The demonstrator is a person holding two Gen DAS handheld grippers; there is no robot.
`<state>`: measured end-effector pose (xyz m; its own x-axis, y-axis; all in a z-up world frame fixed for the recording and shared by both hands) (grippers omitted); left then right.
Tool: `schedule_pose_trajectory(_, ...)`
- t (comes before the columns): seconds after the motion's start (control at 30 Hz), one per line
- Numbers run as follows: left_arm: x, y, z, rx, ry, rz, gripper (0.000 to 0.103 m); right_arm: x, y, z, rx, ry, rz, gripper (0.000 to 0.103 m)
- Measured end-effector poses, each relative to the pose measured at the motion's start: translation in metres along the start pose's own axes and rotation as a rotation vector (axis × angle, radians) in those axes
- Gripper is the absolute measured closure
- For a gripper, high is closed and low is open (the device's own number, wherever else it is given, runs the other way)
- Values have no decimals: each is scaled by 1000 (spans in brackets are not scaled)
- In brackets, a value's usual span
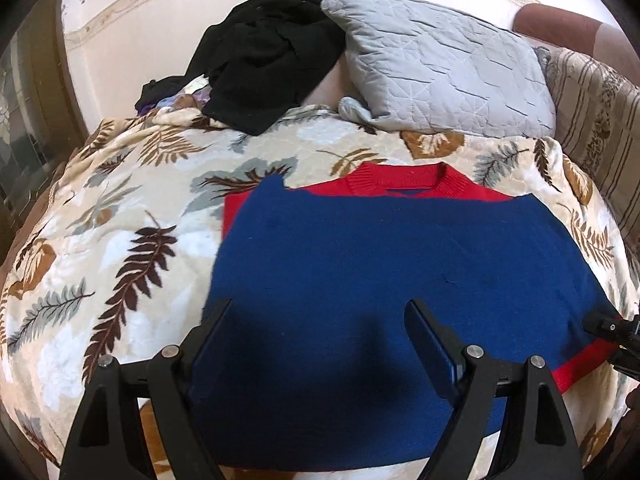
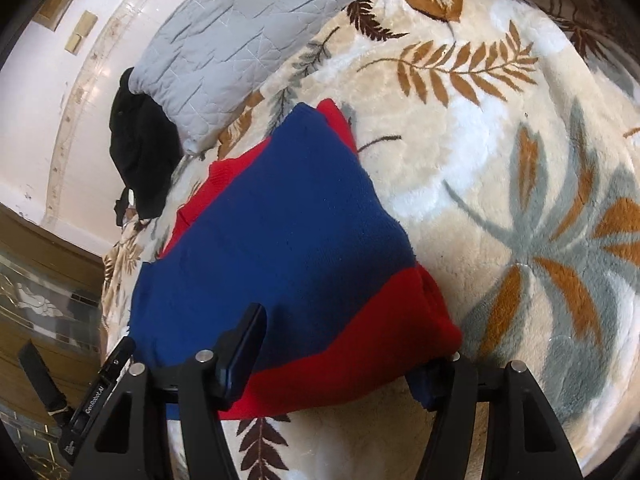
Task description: Fold small clothes
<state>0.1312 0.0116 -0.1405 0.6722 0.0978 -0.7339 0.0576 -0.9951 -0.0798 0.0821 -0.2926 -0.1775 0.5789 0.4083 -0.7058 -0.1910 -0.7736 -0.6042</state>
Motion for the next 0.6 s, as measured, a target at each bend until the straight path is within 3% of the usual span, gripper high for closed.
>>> schedule_pose_trajectory(0.33,22,16,10,55,-43,-8,17,4,-2,1,-43,-10,51,34)
schedule_pose_trajectory(0.6,16,12,3,39,-20,0,17,1,-6,-4,-42,15,21,35)
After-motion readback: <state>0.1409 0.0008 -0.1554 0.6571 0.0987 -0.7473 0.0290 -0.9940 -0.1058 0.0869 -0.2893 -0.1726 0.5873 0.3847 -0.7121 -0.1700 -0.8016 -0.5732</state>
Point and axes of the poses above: each gripper's, at about its wrist camera, not at the fingertips, and x roughly the way its jaws point, y to its right, z to its underside, the point moved 9 cm from there along x, roughly the way its jaws point, and after that the axes turned 4 degrees about -z, right-handed, at the moved point
